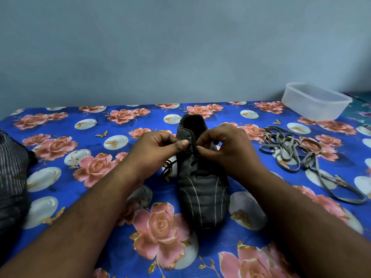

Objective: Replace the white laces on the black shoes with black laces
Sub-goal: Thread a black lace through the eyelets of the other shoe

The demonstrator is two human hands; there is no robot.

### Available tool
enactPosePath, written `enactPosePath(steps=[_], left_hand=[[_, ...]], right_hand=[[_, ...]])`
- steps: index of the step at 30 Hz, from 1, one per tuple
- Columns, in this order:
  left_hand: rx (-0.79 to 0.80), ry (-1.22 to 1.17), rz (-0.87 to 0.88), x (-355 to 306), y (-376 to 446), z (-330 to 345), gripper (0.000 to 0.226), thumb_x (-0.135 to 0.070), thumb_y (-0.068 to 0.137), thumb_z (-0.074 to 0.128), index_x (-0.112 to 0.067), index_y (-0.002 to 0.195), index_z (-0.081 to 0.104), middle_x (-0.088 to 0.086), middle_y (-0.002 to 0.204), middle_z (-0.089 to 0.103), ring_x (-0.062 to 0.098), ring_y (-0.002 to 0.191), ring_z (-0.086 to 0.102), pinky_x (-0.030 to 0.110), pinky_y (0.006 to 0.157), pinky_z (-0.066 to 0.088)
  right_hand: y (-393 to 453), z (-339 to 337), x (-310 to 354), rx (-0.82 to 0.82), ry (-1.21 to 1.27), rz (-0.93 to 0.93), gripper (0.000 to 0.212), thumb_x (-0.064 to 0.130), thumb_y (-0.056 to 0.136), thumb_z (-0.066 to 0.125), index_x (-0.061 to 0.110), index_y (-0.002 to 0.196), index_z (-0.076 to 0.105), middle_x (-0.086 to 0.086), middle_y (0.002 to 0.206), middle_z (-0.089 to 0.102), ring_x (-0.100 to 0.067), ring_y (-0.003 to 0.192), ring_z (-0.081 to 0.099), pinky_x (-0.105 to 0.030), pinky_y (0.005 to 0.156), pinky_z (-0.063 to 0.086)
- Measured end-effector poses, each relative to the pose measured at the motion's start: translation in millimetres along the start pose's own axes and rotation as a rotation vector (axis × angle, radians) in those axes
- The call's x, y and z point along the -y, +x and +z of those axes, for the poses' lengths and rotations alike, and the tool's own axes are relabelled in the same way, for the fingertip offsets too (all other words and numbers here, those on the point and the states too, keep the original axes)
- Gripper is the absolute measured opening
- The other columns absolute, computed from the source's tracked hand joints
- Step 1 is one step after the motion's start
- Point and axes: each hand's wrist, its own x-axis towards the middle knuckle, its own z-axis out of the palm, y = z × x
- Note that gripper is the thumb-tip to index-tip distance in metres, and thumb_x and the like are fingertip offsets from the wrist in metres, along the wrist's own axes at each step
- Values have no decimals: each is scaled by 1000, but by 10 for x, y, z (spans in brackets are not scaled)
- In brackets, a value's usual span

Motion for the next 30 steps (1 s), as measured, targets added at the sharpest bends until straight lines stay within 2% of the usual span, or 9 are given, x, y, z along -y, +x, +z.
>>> enactPosePath(steps=[3, 5, 9, 13, 17, 21, 24, 27, 30], left_hand=[[19, -10, -143, -37, -28, -11, 41, -44, 97, 61, -9, 82, 76, 0, 57, 55, 6, 48, 47, 14, 50, 39], [49, -28, -259, -61, -43, -16, 51, -52, 98, 55, -10, 75, 74, 2, 52, 42, 9, 42, 36, 17, 44, 35], [37, -75, -336, -94, -41, 4, 37, -35, 97, 63, -10, 72, 71, -2, 47, 37, 12, 39, 34, 20, 41, 36], [62, -104, -350, -88, -36, -35, 32, -34, 94, 66, -10, 75, 75, -3, 50, 29, 13, 43, 28, 24, 46, 34], [81, -71, -351, -91, -44, -55, 29, -38, 92, 69, -15, 77, 78, -4, 52, 33, 11, 45, 30, 25, 46, 31], [75, -52, -318, -80, -34, -53, 25, -37, 91, 70, -18, 75, 75, -8, 51, 39, 8, 47, 34, 26, 53, 31], [50, -8, -230, -45, -23, -48, 23, -33, 90, 73, -19, 72, 69, -5, 62, 47, 12, 61, 39, 25, 58, 33], [58, 56, -118, -21, -16, -60, 20, -31, 95, 70, -15, 82, 71, -3, 72, 65, 8, 67, 53, 20, 66, 44], [12, 354, 29, 63, 25, -86, 19, -46, 96, 64, -30, 87, 70, -11, 85, 71, 5, 85, 62, 39, 86, 45]], right_hand=[[-1, -35, 6, 1, -18, -20, 10, 27, 77, 84, 30, 79, 75, 17, 76, 68, -13, 77, 57, -34, 72, 45], [3, -52, 14, 3, -17, -36, 11, 22, 76, 85, 28, 79, 76, 23, 72, 62, -11, 76, 56, -31, 70, 44], [0, -84, -11, 52, 78, -12, 14, 18, 76, 85, 29, 79, 76, 27, 71, 63, -2, 73, 58, -19, 68, 42], [-9, -122, -21, 152, 224, 86, 13, 12, 82, 82, 24, 80, 77, 18, 78, 71, 1, 69, 61, -19, 67, 48], [9, -121, -17, 200, 301, 191, 21, 11, 93, 70, 30, 87, 75, 20, 73, 71, 10, 67, 60, -8, 65, 43], [17, -87, -26, 273, 184, 132, 18, 18, 96, 68, 34, 89, 72, 14, 80, 71, 5, 74, 61, -12, 67, 44], [27, -71, -74, 289, 75, 102, 13, 22, 97, 66, 33, 93, 71, 16, 80, 61, 4, 76, 55, -13, 66, 37], [32, -49, -125, 309, -31, 64, 12, 32, 97, 62, 29, 101, 72, 19, 82, 55, 4, 80, 52, -23, 69, 38], [40, -47, -95, 305, -5, 95, 8, 31, 96, 64, 29, 100, 72, 18, 79, 53, 4, 76, 51, -23, 68, 40]])
